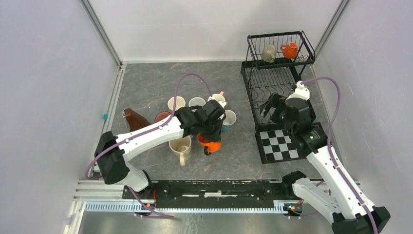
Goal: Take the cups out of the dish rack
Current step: Place the cup at the center of the board.
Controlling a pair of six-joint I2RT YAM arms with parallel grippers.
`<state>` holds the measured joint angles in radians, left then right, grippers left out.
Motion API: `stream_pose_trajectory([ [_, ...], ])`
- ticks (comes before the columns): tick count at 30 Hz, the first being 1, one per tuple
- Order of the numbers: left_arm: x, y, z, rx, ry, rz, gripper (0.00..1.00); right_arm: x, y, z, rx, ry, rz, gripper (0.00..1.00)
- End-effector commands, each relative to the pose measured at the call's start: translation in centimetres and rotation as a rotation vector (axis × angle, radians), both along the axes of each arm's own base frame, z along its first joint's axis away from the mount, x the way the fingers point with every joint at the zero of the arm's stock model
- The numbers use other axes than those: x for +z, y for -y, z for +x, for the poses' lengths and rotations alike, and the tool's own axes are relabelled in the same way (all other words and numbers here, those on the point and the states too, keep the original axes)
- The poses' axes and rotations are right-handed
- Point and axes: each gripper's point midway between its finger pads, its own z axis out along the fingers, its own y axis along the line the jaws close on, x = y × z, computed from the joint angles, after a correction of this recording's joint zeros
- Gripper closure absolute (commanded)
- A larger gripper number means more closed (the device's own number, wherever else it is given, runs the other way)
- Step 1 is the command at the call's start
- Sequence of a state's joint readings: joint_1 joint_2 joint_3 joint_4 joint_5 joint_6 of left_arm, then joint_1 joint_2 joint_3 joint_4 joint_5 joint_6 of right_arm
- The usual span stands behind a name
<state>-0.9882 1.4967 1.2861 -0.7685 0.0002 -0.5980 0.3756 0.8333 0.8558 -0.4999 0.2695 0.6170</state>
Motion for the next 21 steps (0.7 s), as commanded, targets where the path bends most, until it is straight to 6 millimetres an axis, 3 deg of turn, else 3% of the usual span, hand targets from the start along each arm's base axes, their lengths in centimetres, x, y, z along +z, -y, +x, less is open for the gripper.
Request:
stream_pose_trajectory([
  [1, -0.3, 0.5, 1.6, -0.02, 0.092, 0.016, 0.98, 1.9, 0.6, 0.3, -0.043, 0.049, 0.022, 0.02],
  [21, -9.0, -1.2, 2.4, 0.024, 0.126, 0.21, 0.98, 2.7, -0.5, 0.3, 0.064, 0.122, -0.004, 0.02],
])
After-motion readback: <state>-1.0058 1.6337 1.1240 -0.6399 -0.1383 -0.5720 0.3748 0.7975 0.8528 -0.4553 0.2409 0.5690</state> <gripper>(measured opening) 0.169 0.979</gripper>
